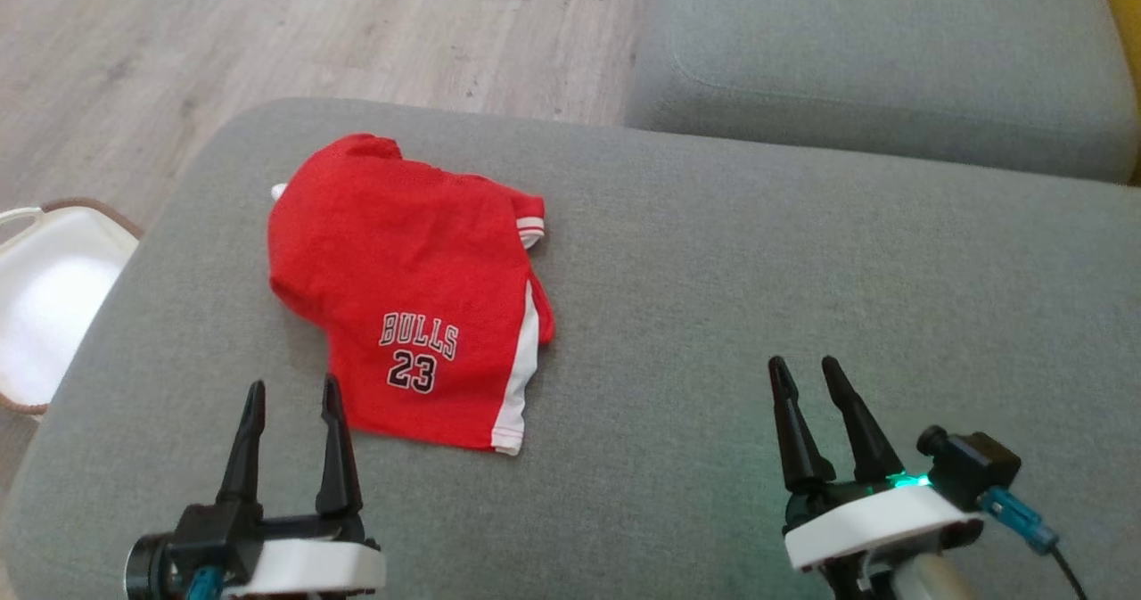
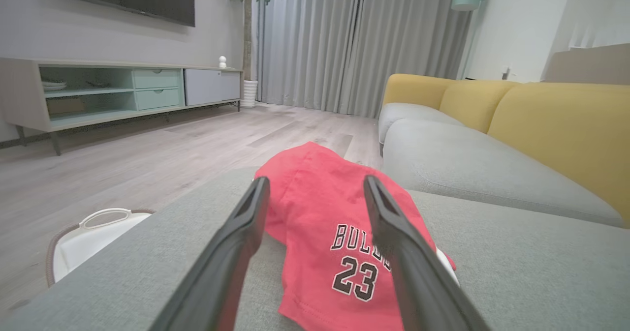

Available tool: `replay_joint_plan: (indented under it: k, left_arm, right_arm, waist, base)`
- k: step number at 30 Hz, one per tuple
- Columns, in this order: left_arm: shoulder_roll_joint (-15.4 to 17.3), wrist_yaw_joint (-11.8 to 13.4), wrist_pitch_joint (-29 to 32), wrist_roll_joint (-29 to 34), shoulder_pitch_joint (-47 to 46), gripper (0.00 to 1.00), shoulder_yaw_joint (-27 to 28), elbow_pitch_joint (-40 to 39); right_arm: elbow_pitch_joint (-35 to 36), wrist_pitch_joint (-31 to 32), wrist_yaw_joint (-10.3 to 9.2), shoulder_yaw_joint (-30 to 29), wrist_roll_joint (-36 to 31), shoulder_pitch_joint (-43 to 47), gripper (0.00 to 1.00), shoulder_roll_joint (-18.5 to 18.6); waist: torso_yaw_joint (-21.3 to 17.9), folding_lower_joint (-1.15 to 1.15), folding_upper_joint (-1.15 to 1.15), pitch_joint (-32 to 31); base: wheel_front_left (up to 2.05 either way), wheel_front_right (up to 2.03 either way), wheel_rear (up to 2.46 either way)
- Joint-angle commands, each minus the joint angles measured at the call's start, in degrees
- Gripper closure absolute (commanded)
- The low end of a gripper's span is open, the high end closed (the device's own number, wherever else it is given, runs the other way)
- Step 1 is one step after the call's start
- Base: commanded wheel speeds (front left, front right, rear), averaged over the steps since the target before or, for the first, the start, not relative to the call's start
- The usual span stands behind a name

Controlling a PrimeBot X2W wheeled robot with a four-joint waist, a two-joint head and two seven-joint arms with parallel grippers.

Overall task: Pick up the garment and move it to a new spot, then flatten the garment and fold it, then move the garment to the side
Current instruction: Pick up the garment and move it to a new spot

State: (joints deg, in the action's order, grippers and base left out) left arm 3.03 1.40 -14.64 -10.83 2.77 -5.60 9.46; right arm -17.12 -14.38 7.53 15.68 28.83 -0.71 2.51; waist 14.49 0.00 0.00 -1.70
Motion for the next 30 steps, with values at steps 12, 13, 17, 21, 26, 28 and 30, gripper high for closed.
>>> replay_joint_plan:
  k: [12, 13, 17, 21, 26, 28, 30]
  left_arm:
    - [5.4, -5.8, 3.5, 2.9, -17.7, 0.00, -1.1, 7.3]
    - [6.1, -6.0, 4.4, 3.1, -19.8, 0.00, -1.2, 8.2]
    - [9.2, -6.9, 8.4, 3.7, -28.8, 0.00, -1.4, 12.9]
    - [11.8, -7.8, 12.9, 2.9, -36.2, 0.00, -1.7, 18.8]
    - [14.7, -8.5, 18.3, 1.7, -42.1, 0.00, -2.6, 26.5]
    - [15.8, -8.6, 20.2, 1.0, -43.4, 0.00, -3.1, 29.3]
    - [16.5, -8.7, 21.9, 0.2, -44.4, 0.00, -3.6, 31.7]
  right_arm:
    - [2.9, -0.6, -0.04, -1.9, -1.6, -5.2, 0.00, 0.4]
    - [3.1, -0.6, -0.04, -2.0, -1.8, -5.7, 0.00, 0.4]
    - [3.9, -0.6, -0.04, -2.3, -2.5, -7.5, 0.00, 0.4]
    - [4.5, -0.6, -0.04, -2.4, -2.7, -9.3, 0.00, 0.4]
    - [4.9, -0.6, -0.04, -2.6, -2.6, -10.5, 0.00, 0.4]
    - [4.9, -0.6, -0.04, -2.6, -2.4, -10.8, 0.00, 0.4]
    - [5.0, -0.6, -0.04, -2.6, -2.3, -11.0, 0.00, 0.4]
  waist:
    - [-3.9, 0.00, 0.00, 7.0]
    - [-4.2, 0.00, 0.00, 7.8]
    - [-5.5, 0.00, 0.00, 11.2]
    - [-7.4, 0.00, 0.00, 14.4]
    - [-9.7, 0.00, 0.00, 16.7]
    - [-10.4, 0.00, 0.00, 17.2]
    - [-11.0, 0.00, 0.00, 17.4]
  base:
    - [0.00, 0.00, 0.00]
    - [0.00, 0.00, 0.00]
    - [0.00, 0.00, 0.00]
    - [0.00, 0.00, 0.00]
    - [0.00, 0.00, 0.00]
    - [0.00, 0.00, 0.00]
    - [0.00, 0.00, 0.00]
